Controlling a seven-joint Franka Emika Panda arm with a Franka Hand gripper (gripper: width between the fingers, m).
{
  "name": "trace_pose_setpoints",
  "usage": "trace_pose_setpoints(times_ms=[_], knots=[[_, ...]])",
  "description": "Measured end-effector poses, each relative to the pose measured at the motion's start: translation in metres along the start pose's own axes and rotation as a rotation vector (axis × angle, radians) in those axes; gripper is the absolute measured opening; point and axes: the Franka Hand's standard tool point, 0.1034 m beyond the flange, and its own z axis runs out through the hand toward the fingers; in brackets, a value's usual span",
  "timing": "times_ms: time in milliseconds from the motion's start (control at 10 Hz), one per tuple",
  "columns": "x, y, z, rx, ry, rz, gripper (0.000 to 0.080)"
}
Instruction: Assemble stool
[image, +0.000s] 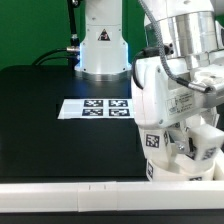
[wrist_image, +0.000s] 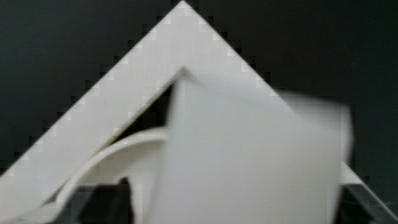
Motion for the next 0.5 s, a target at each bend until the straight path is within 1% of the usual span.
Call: trace_pose_setpoints(times_ms=[100,200,300,400,500], knots=[[-0.003,-0.001,-0.005,-0.010,-0.006,-0.091,0.0549],[-0.009,-0.007,-0.016,0.003,-0.023,-0.229,0.0631],[-0.017,-0.012,-0.028,0.012,-0.039,-0.432,0.0644],[-0.020,-0.014,-0.033,0.018,-0.044,-0.547,0.0644],[-0.018,-0.014,-0.031,0.019,-0.039,-0.609,0.0648]])
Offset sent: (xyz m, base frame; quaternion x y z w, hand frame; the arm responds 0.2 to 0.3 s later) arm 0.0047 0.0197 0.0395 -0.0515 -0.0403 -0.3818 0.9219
